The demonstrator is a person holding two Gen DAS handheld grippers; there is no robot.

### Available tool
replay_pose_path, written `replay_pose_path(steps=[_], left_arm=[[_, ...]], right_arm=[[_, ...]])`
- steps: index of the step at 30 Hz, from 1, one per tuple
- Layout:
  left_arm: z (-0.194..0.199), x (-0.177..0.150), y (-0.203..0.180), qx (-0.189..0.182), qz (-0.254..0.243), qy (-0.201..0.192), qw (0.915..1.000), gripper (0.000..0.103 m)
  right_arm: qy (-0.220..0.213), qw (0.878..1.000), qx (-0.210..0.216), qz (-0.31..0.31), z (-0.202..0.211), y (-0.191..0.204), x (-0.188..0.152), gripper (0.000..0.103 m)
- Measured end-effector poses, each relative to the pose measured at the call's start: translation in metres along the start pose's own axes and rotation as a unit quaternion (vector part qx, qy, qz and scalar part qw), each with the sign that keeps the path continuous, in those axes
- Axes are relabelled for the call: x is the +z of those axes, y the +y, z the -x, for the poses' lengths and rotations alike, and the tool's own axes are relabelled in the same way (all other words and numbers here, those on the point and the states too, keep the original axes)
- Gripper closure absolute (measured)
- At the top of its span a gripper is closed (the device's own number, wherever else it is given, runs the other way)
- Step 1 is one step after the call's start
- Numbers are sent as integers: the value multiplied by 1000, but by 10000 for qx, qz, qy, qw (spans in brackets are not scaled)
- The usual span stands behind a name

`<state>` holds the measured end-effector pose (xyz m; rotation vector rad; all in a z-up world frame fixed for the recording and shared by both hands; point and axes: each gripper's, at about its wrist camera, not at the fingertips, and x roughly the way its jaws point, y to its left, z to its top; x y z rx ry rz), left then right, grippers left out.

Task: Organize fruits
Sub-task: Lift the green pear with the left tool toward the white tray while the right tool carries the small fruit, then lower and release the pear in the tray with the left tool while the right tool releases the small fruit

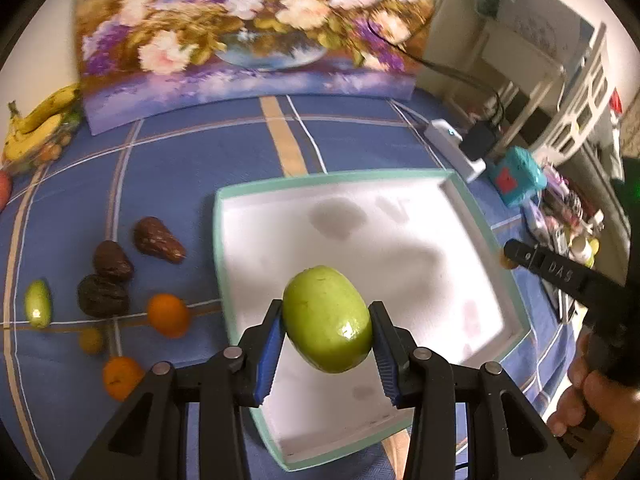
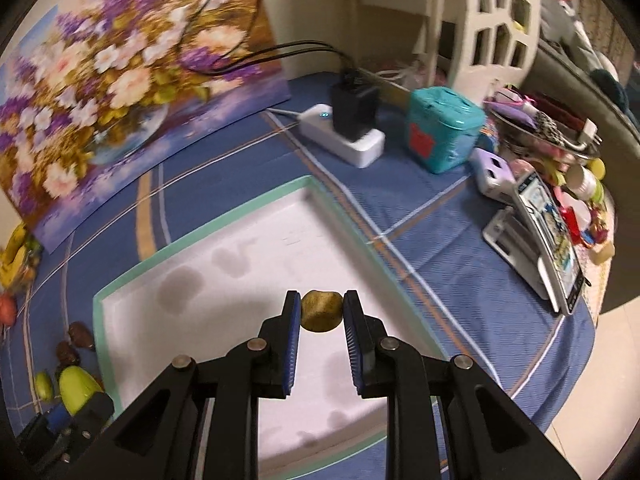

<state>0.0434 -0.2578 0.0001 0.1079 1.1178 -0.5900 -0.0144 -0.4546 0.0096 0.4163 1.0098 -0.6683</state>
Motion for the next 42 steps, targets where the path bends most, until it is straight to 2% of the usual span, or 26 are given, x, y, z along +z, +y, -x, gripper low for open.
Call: replay_pose_path(steps=[5, 13, 42], left_arm=[[-18, -8, -10, 101, -148, 261, 9995, 59], [-32, -14, -10, 229, -130, 449, 9986, 59], [-54, -24, -3, 269, 14, 756, 9968, 58]], right_arm=[[207, 9997, -27, -91, -14, -12, -3, 81], [376, 9993, 46, -68, -25, -13, -8, 81], [532, 9973, -362, 348, -33, 2, -12, 80]])
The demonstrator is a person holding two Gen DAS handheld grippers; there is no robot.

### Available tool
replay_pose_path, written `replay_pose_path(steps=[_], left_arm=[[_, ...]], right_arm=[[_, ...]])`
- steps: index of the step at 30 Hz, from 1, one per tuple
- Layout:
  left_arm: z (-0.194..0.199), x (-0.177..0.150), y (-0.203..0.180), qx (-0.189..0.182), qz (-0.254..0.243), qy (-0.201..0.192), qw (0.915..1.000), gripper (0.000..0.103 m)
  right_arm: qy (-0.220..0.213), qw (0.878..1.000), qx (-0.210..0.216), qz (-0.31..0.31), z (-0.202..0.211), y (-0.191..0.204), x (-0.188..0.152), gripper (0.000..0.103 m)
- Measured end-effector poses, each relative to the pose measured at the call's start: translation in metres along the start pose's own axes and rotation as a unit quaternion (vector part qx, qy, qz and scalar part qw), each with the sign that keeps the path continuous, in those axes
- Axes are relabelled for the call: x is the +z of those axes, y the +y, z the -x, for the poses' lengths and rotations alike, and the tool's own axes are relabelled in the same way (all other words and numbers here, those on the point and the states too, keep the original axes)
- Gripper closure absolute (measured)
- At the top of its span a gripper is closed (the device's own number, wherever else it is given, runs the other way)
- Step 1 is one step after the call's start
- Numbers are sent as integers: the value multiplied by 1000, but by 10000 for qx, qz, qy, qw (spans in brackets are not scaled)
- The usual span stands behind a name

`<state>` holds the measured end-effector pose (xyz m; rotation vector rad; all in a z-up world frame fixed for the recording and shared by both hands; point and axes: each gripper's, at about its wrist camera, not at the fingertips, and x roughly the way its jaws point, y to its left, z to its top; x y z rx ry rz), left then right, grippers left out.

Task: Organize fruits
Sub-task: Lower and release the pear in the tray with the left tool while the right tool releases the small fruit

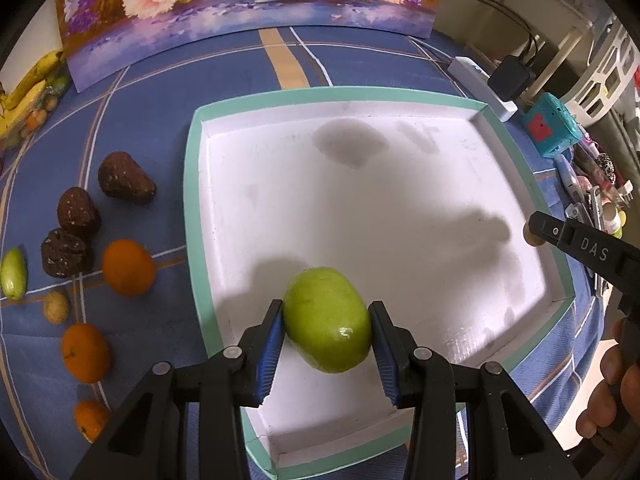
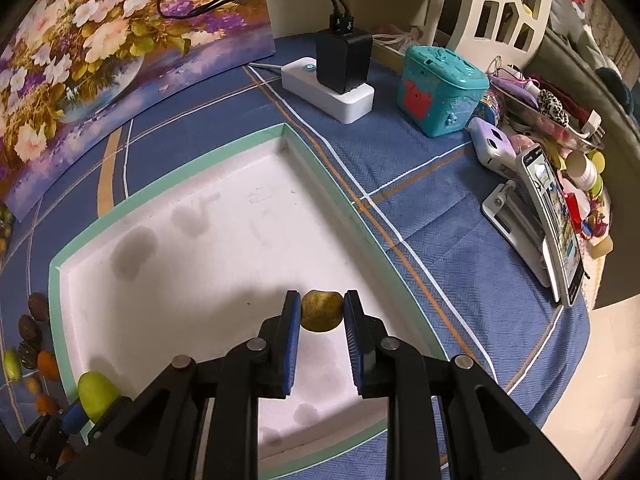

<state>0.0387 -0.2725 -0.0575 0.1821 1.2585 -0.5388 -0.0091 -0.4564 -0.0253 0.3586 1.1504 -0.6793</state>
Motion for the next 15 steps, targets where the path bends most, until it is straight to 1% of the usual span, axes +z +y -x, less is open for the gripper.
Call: replay_pose_path(steps=[8, 10, 11, 12, 13, 15], left_arm=[[14, 2, 1, -86, -7, -182, 9998, 57], [19, 2, 2, -122, 7, -237, 9996, 57], [23, 3, 2, -153, 16, -279, 9995, 56], [26, 3, 2, -176, 25, -315, 9993, 53], [29, 3, 3, -192, 40, -354, 9992, 48], [36, 4, 6, -150, 88, -416, 9990, 43]], right_arm=[[-13, 9999, -80, 75, 0, 3, -2, 80], [-63, 9999, -113, 92, 4, 4, -2, 75], [-91, 9998, -128, 91, 6, 3, -1, 69], [-139, 9998, -121, 83, 9, 3, -1, 65], [-171, 9998, -112, 77, 12, 3, 0, 64], [-272, 9996, -107, 56, 20, 3, 1, 61]])
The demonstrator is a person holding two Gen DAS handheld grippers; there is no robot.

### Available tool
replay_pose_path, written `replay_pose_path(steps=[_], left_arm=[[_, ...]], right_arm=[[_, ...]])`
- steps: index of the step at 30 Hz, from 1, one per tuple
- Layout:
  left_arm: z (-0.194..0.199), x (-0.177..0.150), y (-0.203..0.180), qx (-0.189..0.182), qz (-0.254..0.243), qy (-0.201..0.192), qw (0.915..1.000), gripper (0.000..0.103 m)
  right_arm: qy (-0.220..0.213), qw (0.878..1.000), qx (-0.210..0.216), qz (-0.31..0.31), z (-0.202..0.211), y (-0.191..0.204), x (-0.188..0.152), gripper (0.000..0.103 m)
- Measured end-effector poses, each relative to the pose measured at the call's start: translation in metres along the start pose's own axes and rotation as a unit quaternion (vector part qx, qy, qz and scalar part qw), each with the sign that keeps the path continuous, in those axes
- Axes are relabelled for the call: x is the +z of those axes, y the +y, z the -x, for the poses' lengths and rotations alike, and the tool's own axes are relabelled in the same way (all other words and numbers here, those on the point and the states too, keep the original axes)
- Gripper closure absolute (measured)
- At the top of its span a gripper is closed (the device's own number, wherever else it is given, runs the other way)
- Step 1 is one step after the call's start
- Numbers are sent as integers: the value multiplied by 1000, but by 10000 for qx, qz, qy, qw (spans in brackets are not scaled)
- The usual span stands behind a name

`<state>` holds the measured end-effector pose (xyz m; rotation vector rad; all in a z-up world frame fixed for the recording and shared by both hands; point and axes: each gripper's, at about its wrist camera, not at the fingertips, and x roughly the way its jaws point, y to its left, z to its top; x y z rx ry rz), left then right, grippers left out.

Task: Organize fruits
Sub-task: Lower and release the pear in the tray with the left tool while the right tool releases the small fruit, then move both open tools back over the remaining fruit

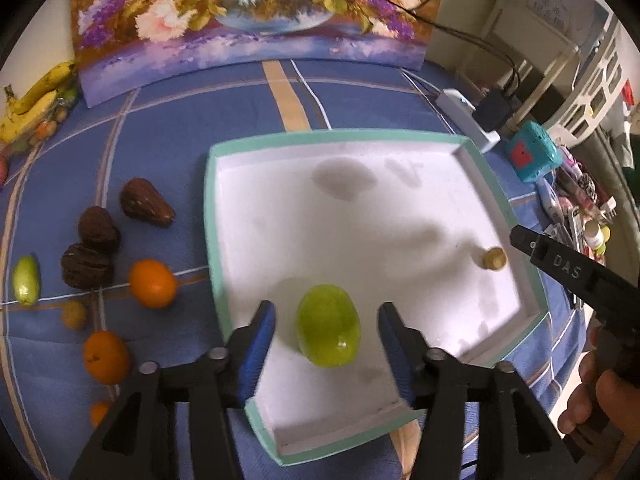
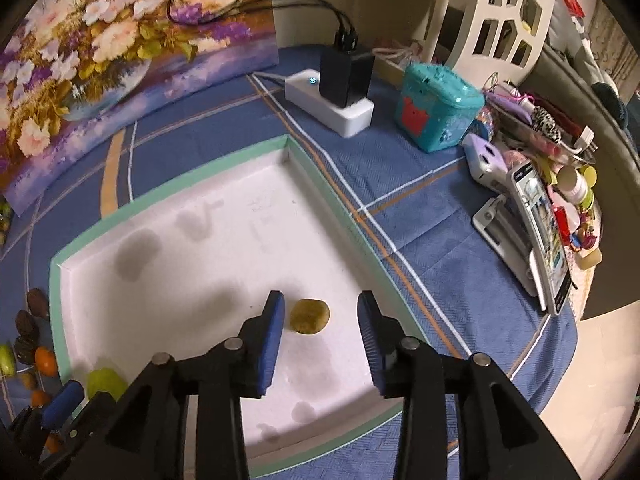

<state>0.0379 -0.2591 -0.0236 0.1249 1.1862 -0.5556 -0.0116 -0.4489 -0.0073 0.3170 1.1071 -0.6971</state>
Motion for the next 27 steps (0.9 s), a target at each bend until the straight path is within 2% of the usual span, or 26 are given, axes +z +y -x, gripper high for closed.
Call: replay_pose_path(steps=[2, 4, 8, 10, 14, 16, 19, 23, 26, 27], left_arm=[[7, 2, 5, 57, 96, -68, 9999, 40], [14, 3, 13, 207, 239, -118, 9994, 32], [27, 3, 35, 623, 481, -236, 9966, 29], [33, 4, 47, 850, 605, -319, 9940, 20], [50, 1, 84, 1202, 967, -500, 9868, 16], [57, 0, 101, 1303, 1103, -578, 9836, 8], [66, -2, 125, 1574, 1246, -651, 9775, 5], [74, -6, 155, 1620, 1604, -691, 9712, 3], [81, -10, 174, 1597, 1818, -725, 9676, 1], [84, -11, 179, 1621, 1838, -735, 9667, 1]], right_arm=[[-90, 9999, 34, -37, 7, -1, 1, 54], [-152, 9998, 106, -92, 13, -1, 2, 49], [-294, 9996, 28, 6, 23, 6, 0, 38], [-277, 9996, 53, 90, 23, 11, -2, 37], [-239, 9993, 185, 217, 24, 23, -7, 31], [-250, 9990, 244, 277, 25, 29, -9, 27], [-223, 9983, 438, 315, 26, 39, -14, 23], [-219, 9971, 567, 467, 30, 55, -20, 22], [-228, 9958, 699, 547, 33, 66, -25, 12], [-244, 9954, 716, 589, 34, 70, -27, 11]])
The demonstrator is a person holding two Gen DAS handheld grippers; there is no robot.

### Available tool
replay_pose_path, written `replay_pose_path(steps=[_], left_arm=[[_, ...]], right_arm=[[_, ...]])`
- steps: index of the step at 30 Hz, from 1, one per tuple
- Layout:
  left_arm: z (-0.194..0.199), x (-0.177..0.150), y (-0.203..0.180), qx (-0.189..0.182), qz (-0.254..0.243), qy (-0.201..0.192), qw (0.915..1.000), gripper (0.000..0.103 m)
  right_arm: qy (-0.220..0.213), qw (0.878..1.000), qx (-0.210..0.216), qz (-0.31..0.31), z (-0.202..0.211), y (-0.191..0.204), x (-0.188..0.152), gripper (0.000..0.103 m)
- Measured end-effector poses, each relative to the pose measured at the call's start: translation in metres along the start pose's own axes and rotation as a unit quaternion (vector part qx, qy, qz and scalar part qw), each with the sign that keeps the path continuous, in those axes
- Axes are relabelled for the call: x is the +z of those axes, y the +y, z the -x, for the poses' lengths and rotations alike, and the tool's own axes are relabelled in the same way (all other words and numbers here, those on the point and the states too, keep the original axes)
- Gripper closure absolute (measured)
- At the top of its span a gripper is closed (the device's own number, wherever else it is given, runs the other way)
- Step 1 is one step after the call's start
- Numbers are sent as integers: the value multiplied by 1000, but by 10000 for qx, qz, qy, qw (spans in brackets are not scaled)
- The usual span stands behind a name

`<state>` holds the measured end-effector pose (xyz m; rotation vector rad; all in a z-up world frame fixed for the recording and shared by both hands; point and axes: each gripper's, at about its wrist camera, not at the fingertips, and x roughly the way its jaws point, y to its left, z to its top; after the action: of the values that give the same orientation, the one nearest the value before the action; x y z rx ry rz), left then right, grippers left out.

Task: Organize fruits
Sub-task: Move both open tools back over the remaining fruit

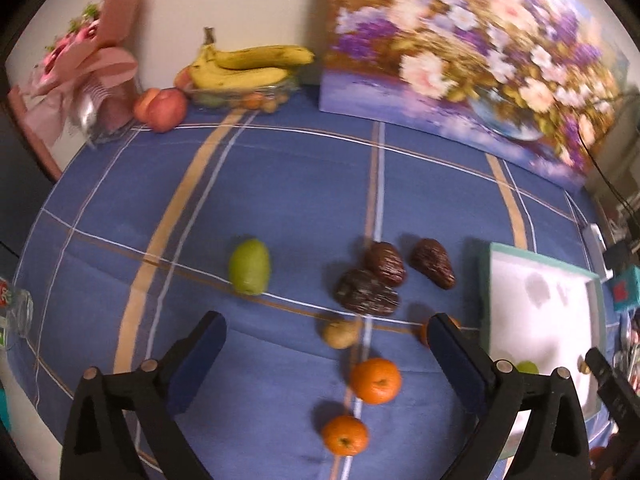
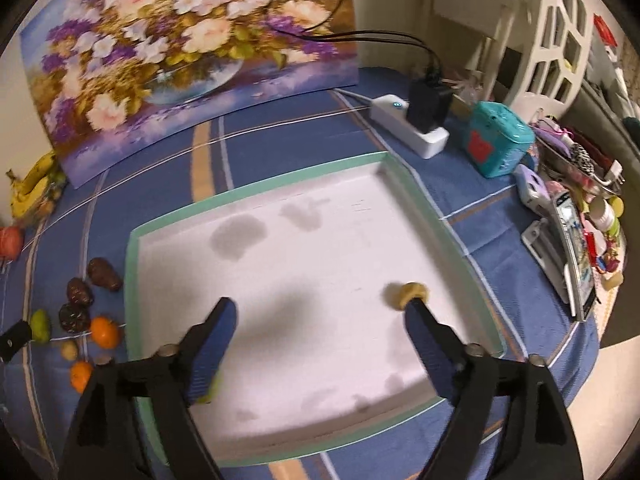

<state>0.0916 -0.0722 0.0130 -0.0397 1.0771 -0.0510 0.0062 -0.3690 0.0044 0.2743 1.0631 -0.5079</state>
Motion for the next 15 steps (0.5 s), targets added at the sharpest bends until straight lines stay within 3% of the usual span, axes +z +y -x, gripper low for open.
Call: replay_pose_path(steps=[7, 15], left_arm=[[2, 8, 39, 31, 252, -80, 9996, 0], [7, 15, 79, -64, 606, -490, 9969, 0]], right_arm=[[-34, 9993, 268, 241, -1, 33, -11, 11], [-295, 9966, 727, 264, 5, 60, -13, 11]])
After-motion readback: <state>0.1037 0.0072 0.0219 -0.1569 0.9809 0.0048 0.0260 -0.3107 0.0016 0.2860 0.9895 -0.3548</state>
